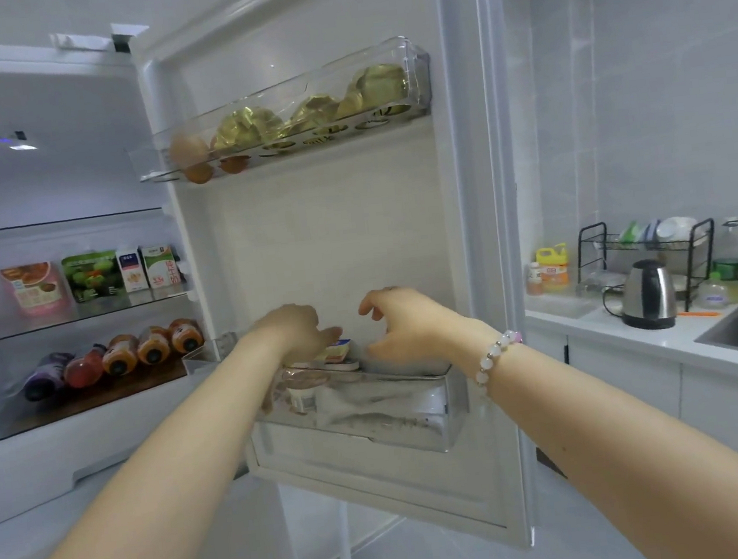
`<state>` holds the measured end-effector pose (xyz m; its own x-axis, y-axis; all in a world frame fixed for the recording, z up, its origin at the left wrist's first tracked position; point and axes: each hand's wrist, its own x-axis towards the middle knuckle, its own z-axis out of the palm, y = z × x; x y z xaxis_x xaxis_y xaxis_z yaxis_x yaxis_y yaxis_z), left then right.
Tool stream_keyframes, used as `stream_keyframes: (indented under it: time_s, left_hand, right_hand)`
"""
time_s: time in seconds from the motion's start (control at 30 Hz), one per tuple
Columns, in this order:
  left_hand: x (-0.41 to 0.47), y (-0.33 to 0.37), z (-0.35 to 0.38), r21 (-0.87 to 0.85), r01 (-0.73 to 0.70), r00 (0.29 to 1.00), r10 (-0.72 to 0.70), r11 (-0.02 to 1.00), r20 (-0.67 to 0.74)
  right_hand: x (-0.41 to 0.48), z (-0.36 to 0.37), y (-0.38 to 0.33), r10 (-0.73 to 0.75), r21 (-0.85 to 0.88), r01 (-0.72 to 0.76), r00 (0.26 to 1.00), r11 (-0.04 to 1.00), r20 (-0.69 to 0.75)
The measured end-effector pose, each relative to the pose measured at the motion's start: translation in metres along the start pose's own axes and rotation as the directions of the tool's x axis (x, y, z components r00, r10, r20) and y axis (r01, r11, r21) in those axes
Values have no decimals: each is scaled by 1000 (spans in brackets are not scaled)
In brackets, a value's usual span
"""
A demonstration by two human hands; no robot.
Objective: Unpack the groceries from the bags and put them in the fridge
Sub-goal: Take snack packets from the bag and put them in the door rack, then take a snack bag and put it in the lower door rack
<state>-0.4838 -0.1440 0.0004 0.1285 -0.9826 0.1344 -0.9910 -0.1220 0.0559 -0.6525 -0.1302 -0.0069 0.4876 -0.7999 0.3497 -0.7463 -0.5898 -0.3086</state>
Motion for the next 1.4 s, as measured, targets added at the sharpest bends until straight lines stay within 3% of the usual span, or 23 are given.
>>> stream_keyframes:
  time_s: [0.07,0.13,0.2,0.3,0.5,0.67,0.8,1.4]
  left_hand:
    - [-10,11,1,-104,-109,964,80,989,-253]
    - [-25,27,2,-157,-245,847,132,957,-515]
    - [-37,41,7,-152,-373,703,172,915,-690]
    - [-46,66,15,-29,-499,538,283,866,-794]
    - [-60,144,34,183,-692,309,516,698,-799]
    - [-93,219,42,186,-753,385,651,632,-654]
    - [-117,270,43,168,-794,397,708,584,-584]
    - [-206,481,57,61,-949,221,788,311,-575]
  right_hand:
    - [-9,-7,0,-63,-124,49,992,991,-110]
    - [-19,-17,1,-162,-282,87,953,955,-256]
    - [-32,-28,5,-255,-389,88,879,917,-403]
    - [-58,-41,26,-209,-363,-16,794,932,-571]
    - [-130,-69,83,102,-371,-392,790,842,-604]
    - [-195,-85,110,275,-401,-581,751,709,-601]
    - [-237,-103,124,357,-392,-685,684,614,-635]
    - [-409,-186,198,524,-350,-874,483,337,-701]
